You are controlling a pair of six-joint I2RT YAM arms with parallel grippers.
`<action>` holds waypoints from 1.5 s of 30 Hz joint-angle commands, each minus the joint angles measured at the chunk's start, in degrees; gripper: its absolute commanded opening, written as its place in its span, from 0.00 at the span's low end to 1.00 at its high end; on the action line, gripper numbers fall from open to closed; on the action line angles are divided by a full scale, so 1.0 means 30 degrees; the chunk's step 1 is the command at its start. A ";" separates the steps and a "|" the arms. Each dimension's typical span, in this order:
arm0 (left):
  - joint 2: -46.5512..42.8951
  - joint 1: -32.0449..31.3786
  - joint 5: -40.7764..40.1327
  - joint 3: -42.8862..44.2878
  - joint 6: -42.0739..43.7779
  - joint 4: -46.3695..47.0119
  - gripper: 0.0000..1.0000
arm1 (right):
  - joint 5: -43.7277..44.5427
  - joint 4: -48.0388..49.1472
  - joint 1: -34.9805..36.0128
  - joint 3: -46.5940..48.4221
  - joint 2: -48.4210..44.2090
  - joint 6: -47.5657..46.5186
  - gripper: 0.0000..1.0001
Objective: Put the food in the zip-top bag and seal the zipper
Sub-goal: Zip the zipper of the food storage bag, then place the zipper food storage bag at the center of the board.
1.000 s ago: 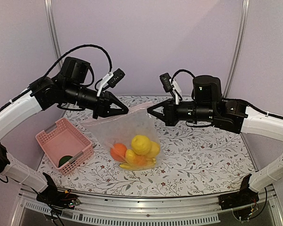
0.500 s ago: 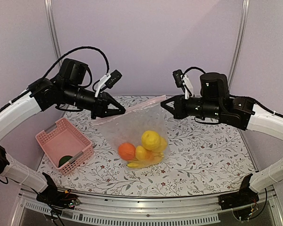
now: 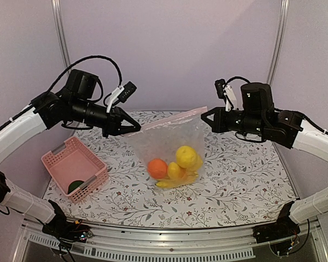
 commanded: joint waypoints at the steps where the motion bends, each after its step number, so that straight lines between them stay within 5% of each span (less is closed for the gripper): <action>1: -0.1092 0.0886 -0.0072 -0.0618 0.0294 -0.1570 0.00 | 0.3250 -0.1357 -0.1356 -0.0343 -0.1023 0.0529 0.00; 22: -0.1167 0.2205 0.1133 -0.1900 -0.0703 -0.0259 0.00 | 0.2873 -0.2080 -0.1504 -0.0292 -0.0902 0.0768 0.00; 24: -0.0898 0.2205 0.1010 -0.1974 -0.0817 -0.0035 0.00 | 0.2454 -0.2117 -0.1481 -0.0203 -0.0607 0.0823 0.06; 26: -0.0651 0.2203 0.0793 -0.1971 -0.1229 0.0172 0.21 | 0.1938 -0.2081 -0.1493 -0.0059 -0.0417 0.0826 0.26; 27: -0.0582 0.2219 0.0728 -0.1977 -0.1380 0.0323 0.45 | 0.1696 -0.2085 -0.1503 0.0071 -0.0353 0.0782 0.37; 28: -0.0544 0.2206 0.0720 -0.1985 -0.1490 0.0481 0.58 | 0.1530 -0.2093 -0.1508 0.0126 -0.0268 0.0689 0.47; 33: -0.0831 0.2232 0.0376 -0.2237 -0.2089 0.1662 0.95 | 0.1471 -0.1935 -0.1497 0.0009 -0.0536 0.0483 0.80; 39: -0.1531 0.2803 -0.1393 -0.2841 -0.3374 0.2887 0.99 | 0.2043 -0.2065 -0.1486 -0.0302 -0.1029 0.0328 0.98; 45: -0.1895 0.4442 -0.4463 -0.4026 -0.5397 0.3553 1.00 | 0.2634 -0.2759 -0.1917 -0.0241 -0.0679 0.0678 0.99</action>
